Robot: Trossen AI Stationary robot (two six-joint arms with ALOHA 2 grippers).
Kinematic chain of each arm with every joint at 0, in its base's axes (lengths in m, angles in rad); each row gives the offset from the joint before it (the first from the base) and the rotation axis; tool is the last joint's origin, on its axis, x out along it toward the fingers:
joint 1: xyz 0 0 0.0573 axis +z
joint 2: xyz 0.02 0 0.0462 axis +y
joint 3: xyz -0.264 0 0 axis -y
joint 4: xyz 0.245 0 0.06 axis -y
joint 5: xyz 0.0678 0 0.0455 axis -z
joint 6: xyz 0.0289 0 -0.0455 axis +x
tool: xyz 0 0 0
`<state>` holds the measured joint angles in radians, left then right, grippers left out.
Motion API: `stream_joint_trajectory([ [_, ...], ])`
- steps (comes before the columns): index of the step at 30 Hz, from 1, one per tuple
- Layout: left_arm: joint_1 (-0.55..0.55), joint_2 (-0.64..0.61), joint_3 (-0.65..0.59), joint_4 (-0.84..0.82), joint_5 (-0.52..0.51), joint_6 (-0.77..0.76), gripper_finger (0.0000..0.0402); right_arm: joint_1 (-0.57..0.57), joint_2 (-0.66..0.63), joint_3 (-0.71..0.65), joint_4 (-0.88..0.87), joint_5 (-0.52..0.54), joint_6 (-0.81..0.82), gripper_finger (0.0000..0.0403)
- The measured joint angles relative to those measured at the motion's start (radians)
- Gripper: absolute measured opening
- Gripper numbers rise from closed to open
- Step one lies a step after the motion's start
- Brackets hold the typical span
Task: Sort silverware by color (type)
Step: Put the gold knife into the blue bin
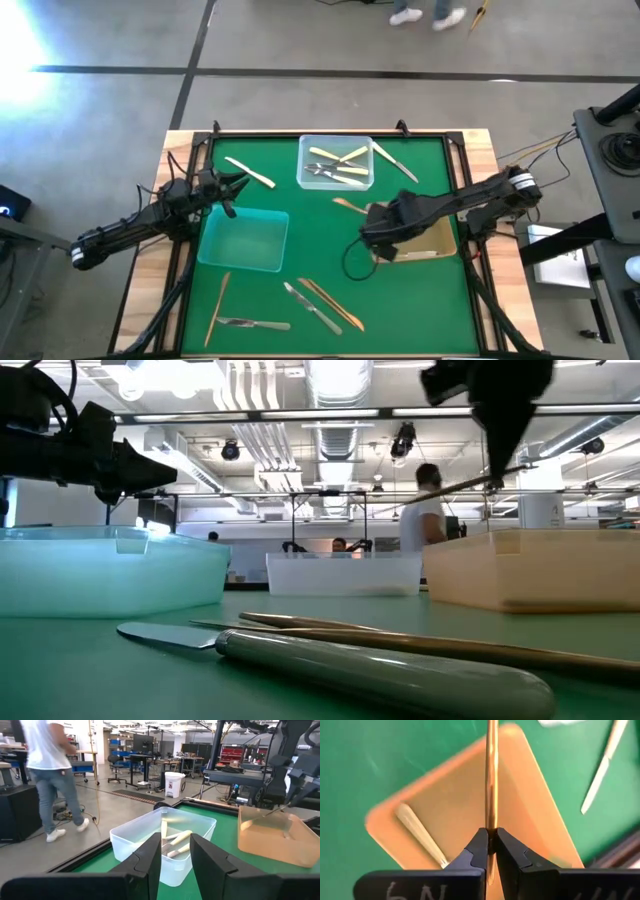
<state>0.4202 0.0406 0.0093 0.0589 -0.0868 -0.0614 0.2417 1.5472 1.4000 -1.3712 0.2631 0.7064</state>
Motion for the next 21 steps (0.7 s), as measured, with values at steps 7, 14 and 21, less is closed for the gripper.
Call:
stream_joint_trajectory([
  [7,0.000,0.000,0.000,0.000,0.000,0.000,0.0087,0.047,-0.156,-0.207,0.005,-0.057,0.148,0.0011],
  [14,0.000,0.000,0.000,0.000,0.000,0.000,0.0087,0.088,-0.321,-0.348,0.033,-0.081,0.338,0.0012],
  [21,0.000,0.000,0.000,0.000,0.000,0.000,0.0087,0.101,-0.425,-0.376,0.099,-0.077,0.409,0.0012],
])
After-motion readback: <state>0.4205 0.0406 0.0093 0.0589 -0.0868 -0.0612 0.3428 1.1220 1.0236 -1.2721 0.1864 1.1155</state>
